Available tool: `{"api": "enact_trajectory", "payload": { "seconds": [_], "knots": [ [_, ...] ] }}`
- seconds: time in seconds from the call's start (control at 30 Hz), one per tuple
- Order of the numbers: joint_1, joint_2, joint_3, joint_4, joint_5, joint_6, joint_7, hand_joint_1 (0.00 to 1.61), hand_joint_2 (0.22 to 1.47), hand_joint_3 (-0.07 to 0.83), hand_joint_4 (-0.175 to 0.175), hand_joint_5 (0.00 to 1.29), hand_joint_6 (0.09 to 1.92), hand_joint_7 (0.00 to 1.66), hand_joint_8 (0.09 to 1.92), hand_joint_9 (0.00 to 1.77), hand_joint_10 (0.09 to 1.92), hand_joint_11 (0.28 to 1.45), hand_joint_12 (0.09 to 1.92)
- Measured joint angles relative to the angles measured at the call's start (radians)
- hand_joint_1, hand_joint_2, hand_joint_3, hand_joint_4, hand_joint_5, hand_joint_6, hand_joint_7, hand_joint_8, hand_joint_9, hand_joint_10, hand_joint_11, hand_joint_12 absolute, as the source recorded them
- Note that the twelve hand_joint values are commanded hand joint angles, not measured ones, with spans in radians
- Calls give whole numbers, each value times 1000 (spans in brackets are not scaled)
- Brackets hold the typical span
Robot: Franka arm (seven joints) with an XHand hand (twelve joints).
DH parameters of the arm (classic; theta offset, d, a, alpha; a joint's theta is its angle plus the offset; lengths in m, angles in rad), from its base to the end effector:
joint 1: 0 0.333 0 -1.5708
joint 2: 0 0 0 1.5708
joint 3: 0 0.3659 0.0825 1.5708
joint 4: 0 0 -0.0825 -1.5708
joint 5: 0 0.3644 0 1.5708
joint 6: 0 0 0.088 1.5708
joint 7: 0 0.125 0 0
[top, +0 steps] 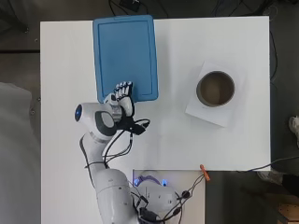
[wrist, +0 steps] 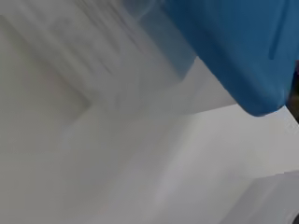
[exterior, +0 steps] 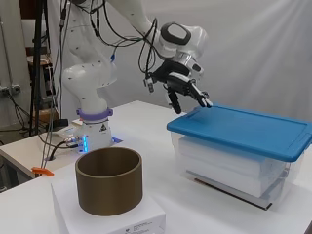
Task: Teleoperate dual arm-hand system to remove items from a box
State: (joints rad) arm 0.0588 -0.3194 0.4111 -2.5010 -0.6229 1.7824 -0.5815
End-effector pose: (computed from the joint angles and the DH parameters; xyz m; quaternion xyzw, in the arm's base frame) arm 0.3410 0.1110 0.4295 0.7365 0.5483 -0.2294 0.3230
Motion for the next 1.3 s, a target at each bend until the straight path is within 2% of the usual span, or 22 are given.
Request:
{"api": "enact_trajectory", "payload": {
  "seconds": [0.17, 0.33, 0.5, 0.53, 0.57, 0.6, 0.63, 0.67, 0.7, 0.73, 0.8, 0.83, 0.93, 0.97, 1.0, 1.03, 1.07, 1.1, 1.13, 1.17, 1.2, 1.3],
  "knots": [
    [-21, 84, -67, 116, -4, -90, 22, 95, 890, 11, -99, 63, 87, 205, 87, 315, 87, 423, 87],
    [-28, 127, -114, 94, -17, -74, 17, 62, 871, -1, -108, 49, 87, 181, 87, 304, 87, 420, 87],
    [-21, 83, -136, 23, -89, 25, 3, 229, 869, 0, -99, 55, 87, 176, 87, 280, 87, 407, 87],
    [-20, 76, -145, 13, -116, 60, -3, 431, 968, 11, -63, 269, 87, 382, 87, 491, 87, 505, 87],
    [-18, 71, -157, 6, -137, 110, -20, 726, 1083, -3, -52, 485, 446, 559, 551, 733, 220, 668, 151],
    [-15, 67, -174, 0, -139, 167, -44, 828, 1162, 3, 32, 594, 876, 570, 1097, 765, 816, 722, 526],
    [-12, 58, -198, -11, -125, 231, -81, 856, 1217, 6, 97, 635, 1170, 556, 1478, 751, 1308, 687, 922],
    [-11, 45, -230, -29, -80, 310, -146, 943, 1270, 8, 53, 629, 1321, 572, 1655, 736, 1607, 638, 1193],
    [-11, 37, -259, -42, 2, 388, -238, 1013, 1302, 7, 4, 622, 1385, 592, 1732, 732, 1768, 603, 1345],
    [-7, 34, -266, -47, 58, 418, -293, 1064, 1310, 2, -32, 629, 1389, 623, 1739, 738, 1816, 579, 1404],
    [-1, 7, -272, -63, 159, 416, -374, 1113, 1296, -5, -40, 663, 1358, 684, 1666, 771, 1728, 561, 1393],
    [2, -15, -269, -66, 173, 393, -386, 1134, 1284, -7, -61, 690, 1308, 710, 1642, 798, 1690, 565, 1398],
    [7, -101, -252, -50, 106, 317, -398, 1166, 1263, -3, -107, 724, 1230, 748, 1621, 889, 1691, 618, 1522],
    [7, -123, -239, -26, 67, 291, -400, 1163, 1265, 0, -105, 718, 1245, 744, 1631, 913, 1726, 638, 1564],
    [8, -133, -222, 4, 29, 266, -400, 1067, 1263, 1, -7, 713, 1318, 751, 1713, 939, 1797, 670, 1622],
    [8, -130, -204, 34, 4, 255, -396, 721, 1218, -3, 22, 637, 1063, 704, 1521, 856, 1584, 624, 1316],
    [10, -120, -188, 62, -8, 253, -390, 405, 1106, -15, -1, 511, 696, 621, 1036, 749, 1091, 578, 862],
    [12, -105, -173, 87, -6, 257, -386, 209, 989, -18, -47, 321, 390, 465, 599, 582, 645, 526, 493],
    [12, -90, -161, 105, 10, 261, -382, 102, 912, -18, -83, 175, 200, 311, 313, 431, 350, 488, 265],
    [14, -79, -153, 116, 37, 259, -374, 48, 869, -17, -104, 89, 98, 222, 158, 342, 186, 468, 142],
    [16, -75, -148, 124, 80, 247, -363, 21, 844, -15, -114, 45, 87, 179, 87, 298, 103, 457, 87],
    [22, -80, -141, 106, 289, 158, -337, 1, 829, -8, -127, 14, 87, 152, 87, 268, 87, 445, 87]
  ]
}}
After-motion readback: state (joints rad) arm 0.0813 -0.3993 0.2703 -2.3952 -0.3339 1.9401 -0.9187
